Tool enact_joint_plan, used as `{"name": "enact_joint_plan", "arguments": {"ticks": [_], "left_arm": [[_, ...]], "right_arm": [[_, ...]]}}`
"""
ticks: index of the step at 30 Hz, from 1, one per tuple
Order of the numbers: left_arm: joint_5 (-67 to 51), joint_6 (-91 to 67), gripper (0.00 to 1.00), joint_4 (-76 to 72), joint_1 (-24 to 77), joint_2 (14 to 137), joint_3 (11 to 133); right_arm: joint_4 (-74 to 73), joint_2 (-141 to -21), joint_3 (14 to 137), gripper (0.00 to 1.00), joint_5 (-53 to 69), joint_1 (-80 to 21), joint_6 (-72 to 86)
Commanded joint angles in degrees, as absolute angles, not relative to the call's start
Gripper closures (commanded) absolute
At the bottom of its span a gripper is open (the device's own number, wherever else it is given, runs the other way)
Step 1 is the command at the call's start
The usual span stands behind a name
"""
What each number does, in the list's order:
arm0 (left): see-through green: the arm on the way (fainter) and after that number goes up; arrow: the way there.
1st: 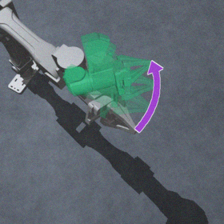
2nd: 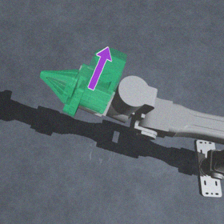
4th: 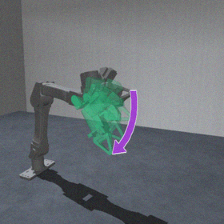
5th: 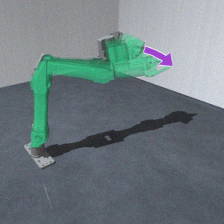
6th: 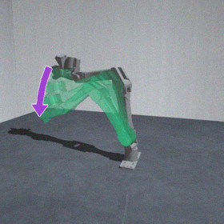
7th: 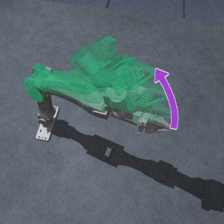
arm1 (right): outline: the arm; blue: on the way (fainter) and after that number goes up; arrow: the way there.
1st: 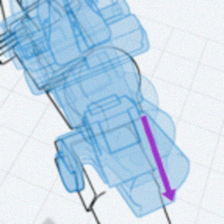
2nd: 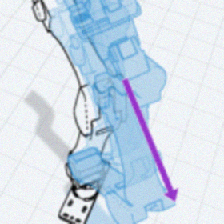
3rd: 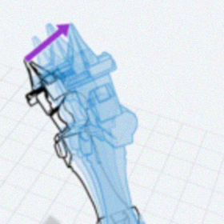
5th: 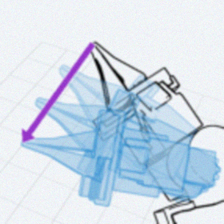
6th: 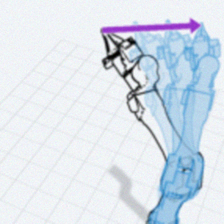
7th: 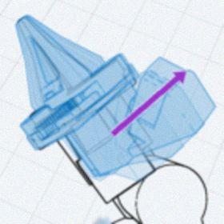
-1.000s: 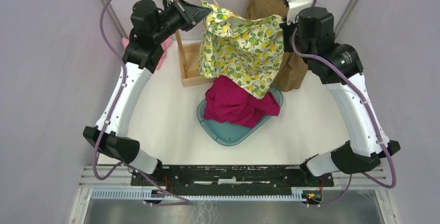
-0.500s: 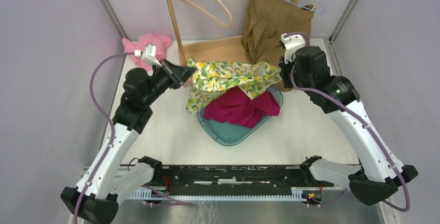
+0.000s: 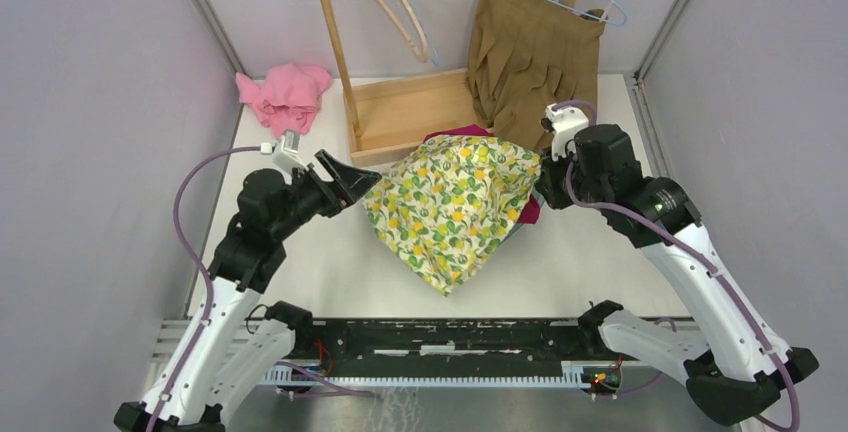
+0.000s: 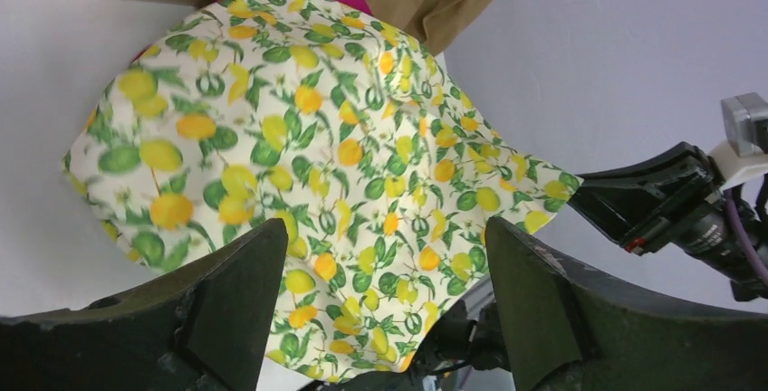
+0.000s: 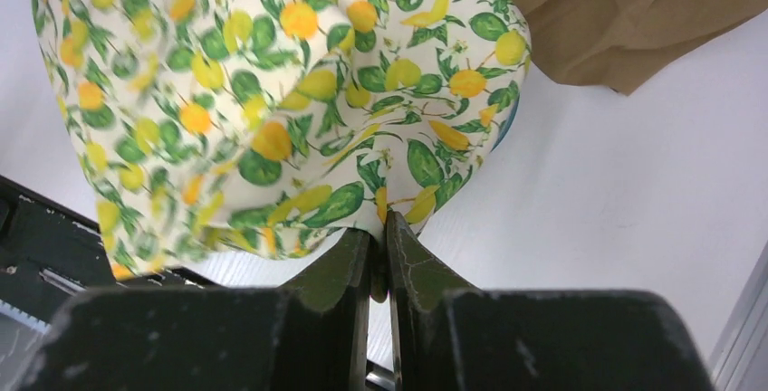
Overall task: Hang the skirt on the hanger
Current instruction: Flatten out the skirt at the bin.
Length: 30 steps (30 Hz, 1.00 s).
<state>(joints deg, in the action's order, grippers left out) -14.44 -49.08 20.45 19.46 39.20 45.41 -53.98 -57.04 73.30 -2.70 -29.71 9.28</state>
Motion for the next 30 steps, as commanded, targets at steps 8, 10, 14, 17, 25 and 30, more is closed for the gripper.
{"name": "enact_joint_plan", "arguments": {"ticks": [8, 10, 14, 17, 25, 30], "left_arm": [[-24.2, -53.7, 0.04, 19.6, 19.8, 39.3, 42.1], [-24.3, -53.7, 0.05, 19.5, 20.7, 39.3, 41.5], [-23.5, -53.2, 0.08, 18.6, 24.5, 41.6, 41.7], [-19.7, -51.9, 0.1, 18.6, 31.3, 46.5, 44.6], [-12.1, -49.4, 0.08, 24.2, 46.7, 58.8, 53.1], [-10.5, -53.6, 0.0, 24.6, 53.1, 61.8, 55.2]], "right_arm": [[-54.6, -57.5, 74.5, 0.84, -1.5, -29.6, 10.2], [-54.5, -57.6, 73.7, 0.84, -1.6, -29.6, 10.4], [-54.0, -57.4, 73.1, 0.84, -1.7, -29.5, 10.9], [-53.8, -57.9, 74.3, 0.83, -1.9, -29.5, 10.8], [-54.5, -59.1, 74.8, 0.83, -3.1, -29.6, 10.4], [-52.8, -57.9, 70.7, 0.83, -3.1, -29.6, 11.3]]}}
